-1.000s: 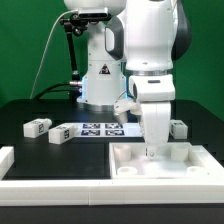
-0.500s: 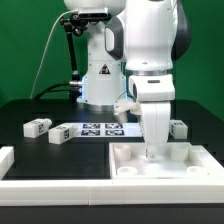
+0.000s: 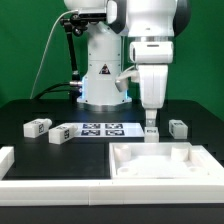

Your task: Assemble one leg

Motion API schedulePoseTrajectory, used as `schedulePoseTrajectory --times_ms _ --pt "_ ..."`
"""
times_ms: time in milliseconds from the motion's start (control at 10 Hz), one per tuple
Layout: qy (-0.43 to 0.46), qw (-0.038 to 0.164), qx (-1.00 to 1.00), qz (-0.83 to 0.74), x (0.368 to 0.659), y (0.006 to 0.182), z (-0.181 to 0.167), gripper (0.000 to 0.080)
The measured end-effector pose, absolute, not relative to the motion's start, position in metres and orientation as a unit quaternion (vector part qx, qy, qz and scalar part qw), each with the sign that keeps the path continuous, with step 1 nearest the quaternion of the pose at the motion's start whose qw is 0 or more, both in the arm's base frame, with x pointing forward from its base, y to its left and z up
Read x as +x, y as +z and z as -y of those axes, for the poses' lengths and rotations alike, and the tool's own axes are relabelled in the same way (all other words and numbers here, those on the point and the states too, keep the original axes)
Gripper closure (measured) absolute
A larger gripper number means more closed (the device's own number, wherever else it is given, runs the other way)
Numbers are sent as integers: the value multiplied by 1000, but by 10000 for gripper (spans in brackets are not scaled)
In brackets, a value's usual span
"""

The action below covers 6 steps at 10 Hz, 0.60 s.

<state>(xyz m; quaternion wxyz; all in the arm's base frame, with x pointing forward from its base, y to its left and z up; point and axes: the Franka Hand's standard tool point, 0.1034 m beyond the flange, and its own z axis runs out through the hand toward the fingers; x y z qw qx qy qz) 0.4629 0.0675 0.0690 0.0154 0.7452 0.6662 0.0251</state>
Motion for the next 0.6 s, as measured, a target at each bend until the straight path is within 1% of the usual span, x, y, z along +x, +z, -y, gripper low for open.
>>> schedulePoseTrajectory --times_ms 100,300,500,600 --pt "27 18 756 -654 463 74 -66 150" --pt "27 17 762 -647 463 73 -65 150" --pt "29 13 811 -585 462 72 -66 150" --pt "33 2 868 -495 451 66 -68 150"
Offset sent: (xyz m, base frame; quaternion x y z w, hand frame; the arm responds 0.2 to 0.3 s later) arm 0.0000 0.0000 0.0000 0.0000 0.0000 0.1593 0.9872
